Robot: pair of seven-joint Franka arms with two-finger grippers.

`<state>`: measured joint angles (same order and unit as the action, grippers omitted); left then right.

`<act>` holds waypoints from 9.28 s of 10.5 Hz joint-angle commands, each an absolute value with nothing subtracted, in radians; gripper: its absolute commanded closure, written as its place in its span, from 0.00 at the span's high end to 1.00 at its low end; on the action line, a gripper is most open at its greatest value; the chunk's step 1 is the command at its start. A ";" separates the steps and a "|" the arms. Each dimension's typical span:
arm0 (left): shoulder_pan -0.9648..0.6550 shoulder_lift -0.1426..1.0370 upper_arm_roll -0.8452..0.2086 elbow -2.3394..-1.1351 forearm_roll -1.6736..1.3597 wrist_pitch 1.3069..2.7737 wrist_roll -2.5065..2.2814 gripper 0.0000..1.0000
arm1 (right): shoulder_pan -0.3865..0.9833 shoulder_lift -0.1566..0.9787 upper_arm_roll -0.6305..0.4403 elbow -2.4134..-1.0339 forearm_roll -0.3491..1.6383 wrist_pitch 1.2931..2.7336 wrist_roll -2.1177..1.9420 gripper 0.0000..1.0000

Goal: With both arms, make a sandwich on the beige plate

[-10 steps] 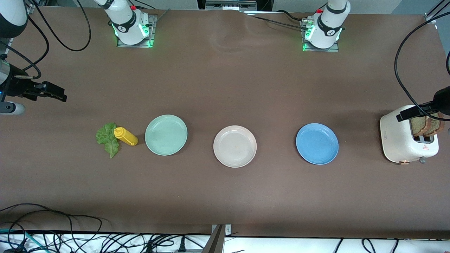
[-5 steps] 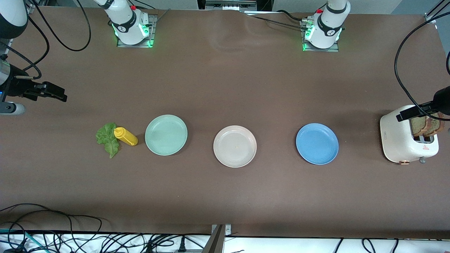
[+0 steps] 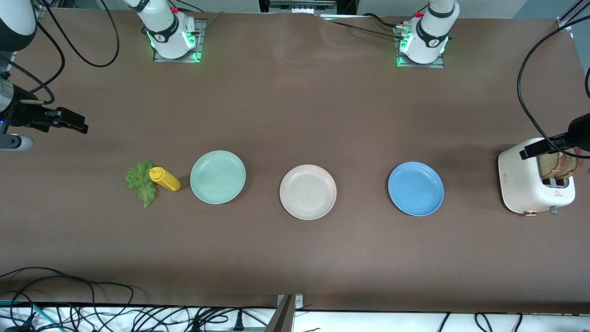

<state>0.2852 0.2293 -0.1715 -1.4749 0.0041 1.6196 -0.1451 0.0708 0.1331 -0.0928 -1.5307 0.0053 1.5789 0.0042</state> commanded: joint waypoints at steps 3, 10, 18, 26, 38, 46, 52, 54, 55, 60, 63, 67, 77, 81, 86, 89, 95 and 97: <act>0.290 0.212 -0.173 -1.491 -0.003 1.614 -0.123 1.00 | 0.066 0.098 -0.094 -1.566 0.025 1.585 0.003 1.00; 0.291 0.213 -0.173 -1.491 -0.003 1.615 -0.121 1.00 | 0.066 0.098 -0.095 -1.566 0.025 1.583 0.002 1.00; 0.290 0.215 -0.173 -1.496 -0.003 1.615 -0.121 1.00 | 0.064 0.101 -0.112 -1.566 0.060 1.583 -0.005 1.00; 0.290 0.218 -0.176 -1.496 -0.003 1.615 -0.123 1.00 | 0.064 0.103 -0.120 -1.568 0.060 1.582 -0.005 1.00; 0.288 0.219 -0.178 -1.494 -0.003 1.615 -0.123 1.00 | 0.063 0.103 -0.120 -1.568 0.060 1.580 -0.005 1.00; 0.288 0.218 -0.176 -1.496 -0.003 1.611 -0.123 1.00 | 0.063 0.103 -0.120 -1.568 0.060 1.580 -0.005 1.00; 0.288 0.218 -0.178 -1.496 -0.002 1.594 -0.123 1.00 | 0.063 0.103 -0.120 -1.568 0.060 1.580 -0.005 1.00; 0.290 0.218 -0.176 -1.496 -0.002 1.594 -0.112 1.00 | 0.063 0.103 -0.120 -1.568 0.060 1.580 -0.006 1.00; 0.290 0.216 -0.176 -1.496 0.002 1.594 -0.107 1.00 | 0.063 0.103 -0.121 -1.568 0.060 1.580 -0.006 1.00; 0.290 0.216 -0.178 -1.497 0.002 1.592 -0.109 1.00 | 0.063 0.103 -0.121 -1.568 0.060 1.580 -0.005 1.00; 0.290 0.216 -0.178 -1.497 0.003 1.592 -0.107 1.00 | 0.063 0.103 -0.121 -1.568 0.060 1.578 -0.006 1.00; 0.290 0.216 -0.178 -1.497 0.003 1.592 -0.107 1.00 | 0.063 0.103 -0.126 -1.568 0.060 1.580 -0.005 1.00; 0.290 0.216 -0.178 -1.496 0.002 1.592 -0.109 1.00 | 0.064 0.103 -0.126 -1.568 0.060 1.575 -0.005 1.00; 0.287 0.216 -0.178 -1.494 0.002 1.592 -0.114 1.00 | 0.064 0.103 -0.123 -1.568 0.058 1.574 -0.006 1.00; 0.287 0.216 -0.179 -1.496 0.002 1.592 -0.112 1.00 | 0.074 0.100 -0.114 -1.566 0.026 1.586 -0.018 1.00; 0.291 0.218 -0.173 -1.494 0.003 1.592 -0.094 1.00 | 0.078 0.098 -0.095 -1.566 -0.004 1.589 -0.018 1.00; 0.328 0.221 -0.170 -1.494 0.056 1.592 0.012 1.00 | 0.077 0.101 -0.094 -1.563 -0.002 1.588 -0.020 1.00; 0.369 0.256 -0.170 -1.486 0.106 1.595 0.070 1.00 | 0.077 0.104 -0.094 -1.562 0.000 1.589 -0.020 1.00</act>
<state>0.3387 0.2374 -0.1660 -1.4888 0.0635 1.5984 0.0118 0.0784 0.1305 -0.0962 -1.5367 0.0118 1.5793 -0.0078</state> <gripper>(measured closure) 0.000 0.000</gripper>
